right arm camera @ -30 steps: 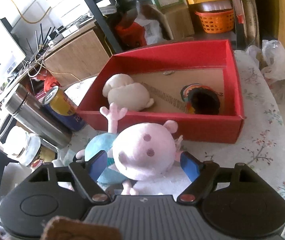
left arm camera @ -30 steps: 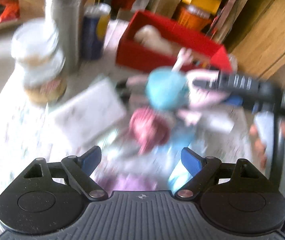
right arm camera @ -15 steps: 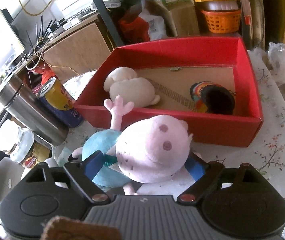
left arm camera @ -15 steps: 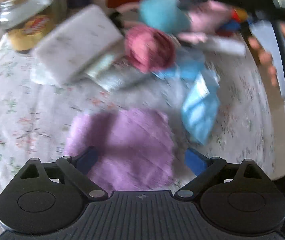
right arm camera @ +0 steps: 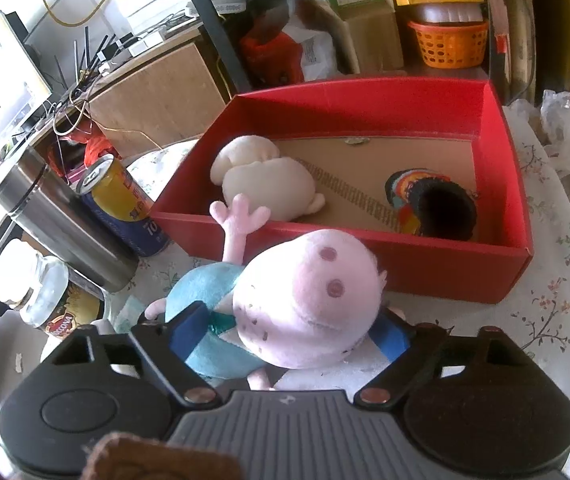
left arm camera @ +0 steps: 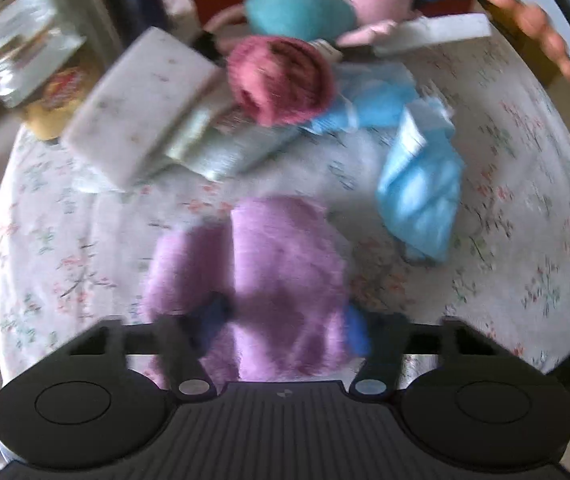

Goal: Organize soft objects

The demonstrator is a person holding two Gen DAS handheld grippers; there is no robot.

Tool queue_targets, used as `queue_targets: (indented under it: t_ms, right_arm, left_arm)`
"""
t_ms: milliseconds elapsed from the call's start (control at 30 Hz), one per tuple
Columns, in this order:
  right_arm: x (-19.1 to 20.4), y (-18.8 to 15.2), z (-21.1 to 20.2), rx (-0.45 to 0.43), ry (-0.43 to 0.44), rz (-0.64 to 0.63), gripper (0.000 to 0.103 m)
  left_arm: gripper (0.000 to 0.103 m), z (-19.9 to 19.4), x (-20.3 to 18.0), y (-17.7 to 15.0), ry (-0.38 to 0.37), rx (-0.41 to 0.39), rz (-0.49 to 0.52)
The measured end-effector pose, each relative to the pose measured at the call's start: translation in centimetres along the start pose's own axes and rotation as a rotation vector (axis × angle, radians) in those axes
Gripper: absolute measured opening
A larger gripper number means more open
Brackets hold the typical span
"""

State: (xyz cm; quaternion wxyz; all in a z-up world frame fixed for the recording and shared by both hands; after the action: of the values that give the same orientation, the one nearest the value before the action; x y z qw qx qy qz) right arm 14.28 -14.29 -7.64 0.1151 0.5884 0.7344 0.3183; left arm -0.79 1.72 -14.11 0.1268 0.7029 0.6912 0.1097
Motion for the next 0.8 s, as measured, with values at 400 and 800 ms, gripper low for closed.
queue_targets:
  t_ms: [400,800]
  right_arm:
    - [-0.6,-0.6,-3.4,-0.044,0.03,0.022,0.034]
    - [-2.3,-2.8,-7.8,-0.098,0.06,0.135,0.034]
  left_arm:
    - [0.019,-2.4,2.8,1.1,-0.121,0.003,-0.15]
    - [0.019,-4.1,1.5,3.7,-0.223,-0.021,-0.198]
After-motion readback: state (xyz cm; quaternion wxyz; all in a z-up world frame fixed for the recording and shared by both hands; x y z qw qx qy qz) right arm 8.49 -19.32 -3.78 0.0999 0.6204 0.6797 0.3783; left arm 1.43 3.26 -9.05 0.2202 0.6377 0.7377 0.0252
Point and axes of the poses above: each gripper's, at about its wrist camera, not at the fingertips, and z roughly the way its jaws point, x to its left, y to its top, the point moved 5 cm from there along z, roughly the way its jaws point, and after that the axes turned 14 degrees about -z, right-handed, at the moved point
